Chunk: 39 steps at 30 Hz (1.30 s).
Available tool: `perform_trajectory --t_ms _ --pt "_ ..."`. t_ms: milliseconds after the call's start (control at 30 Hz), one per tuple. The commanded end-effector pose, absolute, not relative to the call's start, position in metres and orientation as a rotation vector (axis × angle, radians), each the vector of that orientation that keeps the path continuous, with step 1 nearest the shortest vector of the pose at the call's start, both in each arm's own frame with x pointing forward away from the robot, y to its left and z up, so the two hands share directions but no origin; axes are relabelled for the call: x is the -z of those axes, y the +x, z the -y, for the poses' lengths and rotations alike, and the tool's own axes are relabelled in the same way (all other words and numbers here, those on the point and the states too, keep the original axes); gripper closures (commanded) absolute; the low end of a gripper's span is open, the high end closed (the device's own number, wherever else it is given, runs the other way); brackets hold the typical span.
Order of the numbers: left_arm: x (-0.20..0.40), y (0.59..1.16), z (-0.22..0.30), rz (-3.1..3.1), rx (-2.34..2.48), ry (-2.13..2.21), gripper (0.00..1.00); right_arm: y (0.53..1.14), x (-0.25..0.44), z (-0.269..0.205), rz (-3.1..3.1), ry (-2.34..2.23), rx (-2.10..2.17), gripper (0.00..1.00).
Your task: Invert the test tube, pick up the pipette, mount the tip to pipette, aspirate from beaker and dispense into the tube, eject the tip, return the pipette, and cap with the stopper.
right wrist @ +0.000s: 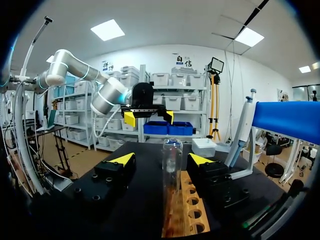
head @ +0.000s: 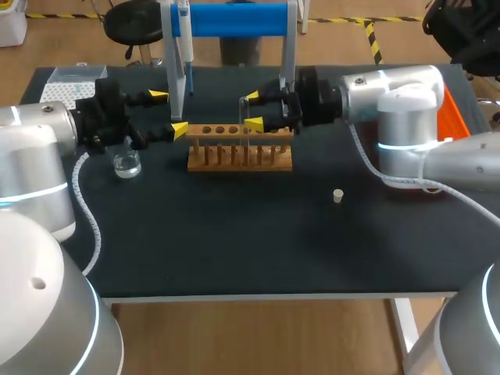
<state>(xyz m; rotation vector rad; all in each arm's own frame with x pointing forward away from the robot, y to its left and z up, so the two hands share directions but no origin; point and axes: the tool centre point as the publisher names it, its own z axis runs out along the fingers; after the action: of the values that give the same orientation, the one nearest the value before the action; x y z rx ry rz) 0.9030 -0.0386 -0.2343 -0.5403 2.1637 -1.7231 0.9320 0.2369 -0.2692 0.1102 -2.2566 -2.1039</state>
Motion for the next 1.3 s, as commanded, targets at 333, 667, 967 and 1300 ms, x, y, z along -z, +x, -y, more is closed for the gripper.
perform_trajectory --t_ms 333,667,967,1300 --pt "0.235 0.902 0.039 -2.160 1.721 -0.542 0.00 0.941 0.277 -0.246 2.232 0.129 2.099 0.44" --pt "0.235 0.902 0.039 -2.160 1.721 -0.542 0.00 0.943 0.279 -0.248 2.204 0.126 2.108 0.51" --pt "0.235 0.902 0.039 -2.160 1.721 -0.542 0.00 0.944 0.280 -0.251 2.196 0.131 2.106 0.52" --pt "0.235 0.902 0.039 -2.160 1.721 -0.542 0.00 0.946 0.281 -0.253 2.186 0.116 2.113 0.58"
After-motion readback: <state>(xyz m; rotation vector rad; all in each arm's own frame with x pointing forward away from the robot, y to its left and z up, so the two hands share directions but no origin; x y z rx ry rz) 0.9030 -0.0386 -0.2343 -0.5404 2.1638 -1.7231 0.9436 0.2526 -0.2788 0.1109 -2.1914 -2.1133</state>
